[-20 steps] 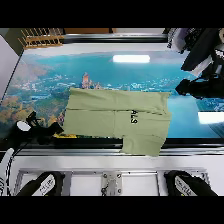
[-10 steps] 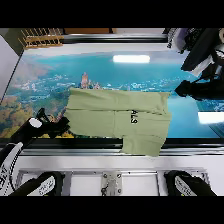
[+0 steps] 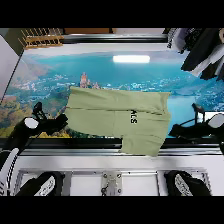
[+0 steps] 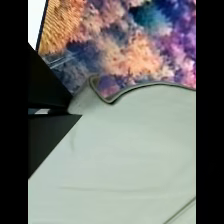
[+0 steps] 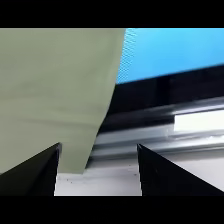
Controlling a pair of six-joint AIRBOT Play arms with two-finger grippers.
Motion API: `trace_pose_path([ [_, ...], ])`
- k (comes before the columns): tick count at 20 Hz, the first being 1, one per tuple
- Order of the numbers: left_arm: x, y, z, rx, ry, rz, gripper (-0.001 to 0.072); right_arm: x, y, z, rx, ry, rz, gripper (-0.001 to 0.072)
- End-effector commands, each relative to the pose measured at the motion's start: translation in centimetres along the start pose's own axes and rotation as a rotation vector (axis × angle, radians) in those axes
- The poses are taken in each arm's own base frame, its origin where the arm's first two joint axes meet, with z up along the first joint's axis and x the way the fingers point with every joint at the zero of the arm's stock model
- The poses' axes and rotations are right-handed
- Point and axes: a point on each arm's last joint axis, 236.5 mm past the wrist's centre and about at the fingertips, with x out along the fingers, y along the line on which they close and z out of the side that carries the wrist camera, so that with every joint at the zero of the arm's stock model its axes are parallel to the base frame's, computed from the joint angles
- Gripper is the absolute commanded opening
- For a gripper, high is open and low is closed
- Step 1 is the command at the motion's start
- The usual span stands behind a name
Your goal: Fold the clothes and pants, and hang the long-sleeved shirts on hangers.
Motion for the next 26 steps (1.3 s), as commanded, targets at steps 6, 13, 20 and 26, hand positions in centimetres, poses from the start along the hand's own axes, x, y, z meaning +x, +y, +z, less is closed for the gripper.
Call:
trace_pose_path([
  [6,-1.4,0.0,-1.1,0.039,-0.024,-0.013,0.0006,7.7,1.4,-5.6,0.068,0.161,0.105,0.0511],
  [13,-1.4,0.1,-1.2,0.040,-0.016,-0.011,0.0006,9.9,4.2,-6.3,0.014,0.210,0.134,0.0504],
  [20,-5.4,3.2,-3.2,0.235,0.146,0.195,0.0006,2.6,3.6,-4.5,-0.221,0.168,0.031,0.0013],
  [26,-9.5,3.5,-7.0,0.268,0.206,0.204,0.0006,-2.8,2.9,-4.0,-0.241,0.106,-0.057,0.0011],
])
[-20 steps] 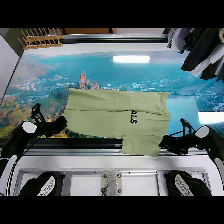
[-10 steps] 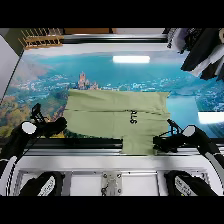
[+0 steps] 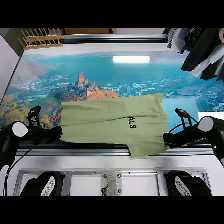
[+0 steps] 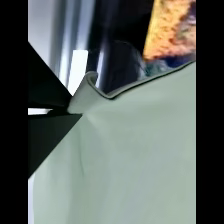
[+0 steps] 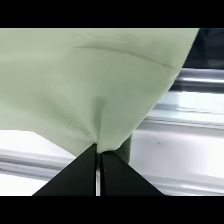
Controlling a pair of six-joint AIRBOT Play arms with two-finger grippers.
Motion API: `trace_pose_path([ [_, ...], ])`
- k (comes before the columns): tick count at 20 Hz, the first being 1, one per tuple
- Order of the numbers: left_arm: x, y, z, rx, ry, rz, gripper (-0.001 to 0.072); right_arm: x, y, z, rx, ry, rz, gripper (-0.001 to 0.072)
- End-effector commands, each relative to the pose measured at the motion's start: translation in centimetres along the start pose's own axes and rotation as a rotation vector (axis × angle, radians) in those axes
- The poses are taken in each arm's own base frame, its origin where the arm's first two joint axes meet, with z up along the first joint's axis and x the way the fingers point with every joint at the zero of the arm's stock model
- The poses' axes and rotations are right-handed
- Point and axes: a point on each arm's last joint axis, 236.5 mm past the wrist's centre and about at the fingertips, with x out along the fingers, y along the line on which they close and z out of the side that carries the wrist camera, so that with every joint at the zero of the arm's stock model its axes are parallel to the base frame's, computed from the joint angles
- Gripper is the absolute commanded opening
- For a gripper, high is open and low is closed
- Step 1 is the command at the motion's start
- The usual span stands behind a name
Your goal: Fold the clothes and pants, and hang the long-sleeved shirts on hangers.
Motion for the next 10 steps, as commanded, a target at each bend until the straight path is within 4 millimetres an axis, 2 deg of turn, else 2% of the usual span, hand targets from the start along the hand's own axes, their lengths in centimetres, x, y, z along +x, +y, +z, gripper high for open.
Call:
trace_pose_path([
  [1,-2.0,0.2,-1.2,0.025,0.031,0.026,0.0006,-3.1,-0.4,1.0,0.014,-0.028,-0.053,0.0011],
  [5,-2.1,-0.7,3.6,0.045,0.013,0.022,0.0006,-5.5,0.3,8.3,0.003,-0.125,-0.051,0.0011],
  [7,-1.3,-1.1,6.1,0.066,0.036,0.019,0.0006,-5.7,0.4,12.3,0.005,-0.159,-0.044,0.0011],
  [10,0.7,-1.7,9.7,0.067,0.064,0.008,0.0006,-5.0,0.9,17.8,0.015,-0.202,-0.012,0.0011],
])
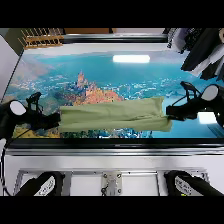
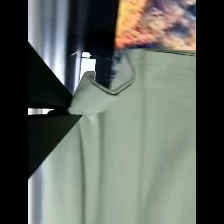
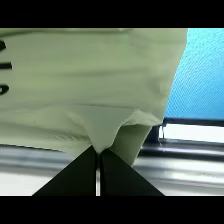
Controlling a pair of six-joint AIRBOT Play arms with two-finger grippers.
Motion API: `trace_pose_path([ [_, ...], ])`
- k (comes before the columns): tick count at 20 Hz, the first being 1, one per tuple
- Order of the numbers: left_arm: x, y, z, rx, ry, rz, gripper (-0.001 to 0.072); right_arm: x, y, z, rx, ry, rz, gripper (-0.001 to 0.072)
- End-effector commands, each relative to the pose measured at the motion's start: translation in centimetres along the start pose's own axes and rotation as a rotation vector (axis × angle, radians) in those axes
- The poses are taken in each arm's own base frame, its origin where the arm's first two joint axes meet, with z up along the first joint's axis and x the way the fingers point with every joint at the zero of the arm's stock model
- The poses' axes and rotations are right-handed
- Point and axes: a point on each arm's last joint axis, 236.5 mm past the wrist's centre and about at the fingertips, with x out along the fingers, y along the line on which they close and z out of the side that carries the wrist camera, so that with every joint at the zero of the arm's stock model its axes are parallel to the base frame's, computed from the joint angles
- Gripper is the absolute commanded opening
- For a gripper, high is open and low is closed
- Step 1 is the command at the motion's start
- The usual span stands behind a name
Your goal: Fold the clothes and pants, and hang the long-sleeved shirts on hangers.
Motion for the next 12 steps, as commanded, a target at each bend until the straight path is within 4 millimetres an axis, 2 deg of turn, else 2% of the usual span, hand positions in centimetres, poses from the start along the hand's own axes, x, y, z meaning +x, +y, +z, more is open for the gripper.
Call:
trace_pose_path([
  [1,2.0,-0.3,4.6,0.012,0.021,-0.004,0.0006,1.6,0.6,6.8,0.018,-0.079,0.036,0.0011],
  [4,3.9,-0.2,7.6,0.004,0.044,-0.002,0.0006,3.6,1.8,10.8,0.029,-0.138,0.083,0.0012],
  [7,5.7,-0.1,9.5,-0.002,0.071,0.002,0.0006,5.9,3.2,12.9,0.022,-0.176,0.145,0.0013],
  [9,6.8,-0.1,10.4,-0.009,0.087,-0.006,0.0008,6.9,3.5,13.7,0.035,-0.190,0.158,0.0023],
  [10,7.1,-0.6,10.9,-0.010,0.088,-0.026,0.0106,7.2,3.6,14.0,0.045,-0.198,0.166,0.0048],
  [11,7.2,-1.2,11.4,-0.010,0.080,-0.051,0.0409,7.2,3.7,14.4,0.052,-0.212,0.174,0.0261],
  [12,6.8,-2.0,12.4,-0.016,0.052,-0.077,0.0546,7.0,3.7,14.8,0.056,-0.233,0.179,0.0548],
])
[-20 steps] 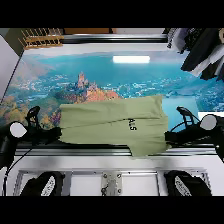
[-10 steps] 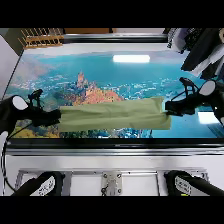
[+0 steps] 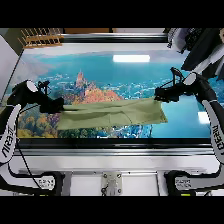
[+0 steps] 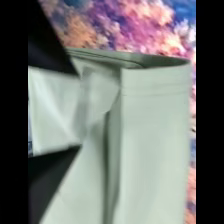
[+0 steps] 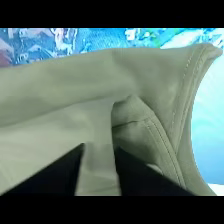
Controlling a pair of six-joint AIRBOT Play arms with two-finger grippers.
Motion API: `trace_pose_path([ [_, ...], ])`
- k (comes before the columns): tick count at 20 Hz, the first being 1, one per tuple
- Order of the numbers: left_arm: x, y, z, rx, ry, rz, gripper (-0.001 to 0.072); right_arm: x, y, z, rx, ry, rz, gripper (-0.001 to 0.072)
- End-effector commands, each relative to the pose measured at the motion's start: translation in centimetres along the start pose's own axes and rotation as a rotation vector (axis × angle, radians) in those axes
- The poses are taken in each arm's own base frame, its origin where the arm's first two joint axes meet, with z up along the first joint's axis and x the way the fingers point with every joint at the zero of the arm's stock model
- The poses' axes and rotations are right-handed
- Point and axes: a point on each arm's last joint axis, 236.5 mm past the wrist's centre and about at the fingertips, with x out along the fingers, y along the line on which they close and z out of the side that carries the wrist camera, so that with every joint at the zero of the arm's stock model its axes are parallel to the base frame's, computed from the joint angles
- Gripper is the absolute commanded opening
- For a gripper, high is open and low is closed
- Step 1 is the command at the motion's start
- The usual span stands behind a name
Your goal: Fold the clothes and pants, and hang the long-sleeved shirts on hangers.
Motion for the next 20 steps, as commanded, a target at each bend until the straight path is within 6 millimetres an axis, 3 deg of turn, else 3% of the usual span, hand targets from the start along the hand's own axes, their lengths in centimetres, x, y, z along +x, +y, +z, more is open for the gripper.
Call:
trace_pose_path([
  [1,-0.5,-2.2,2.7,-0.006,-0.046,-0.082,0.0543,0.1,0.7,2.3,0.005,-0.079,0.039,0.0681],
  [4,-5.1,-3.6,4.0,0.036,-0.130,-0.093,0.0542,-4.2,-0.1,3.5,-0.097,-0.146,0.044,0.0681],
  [6,-7.6,-4.4,3.3,0.058,-0.179,-0.101,0.0541,-6.5,-2.6,2.1,-0.128,-0.111,0.032,0.0681],
  [8,-8.4,-5.4,1.8,0.081,-0.217,-0.106,0.0501,-7.0,-6.5,-0.4,-0.047,-0.040,0.026,0.0682],
  [9,-8.2,-6.0,0.9,0.096,-0.225,-0.109,0.0194,-6.6,-8.7,-1.6,0.015,-0.018,0.020,0.0685],
  [10,-7.9,-6.9,0.1,0.118,-0.239,-0.114,0.0012,-6.0,-10.6,-2.7,0.070,-0.001,0.017,0.0706],
  [12,-7.0,-9.0,-1.3,0.168,-0.265,-0.127,0.0006,-4.0,-12.9,-4.8,0.161,0.045,0.058,0.0707],
  [15,-5.3,-12.5,-3.5,0.238,-0.246,-0.145,0.0006,-0.7,-13.1,-6.2,0.253,0.109,0.152,0.0707],
  [20,-4.1,-17.5,-5.3,0.327,-0.269,-0.185,0.0006,3.6,-8.1,-5.8,0.266,0.150,0.330,0.0706],
])
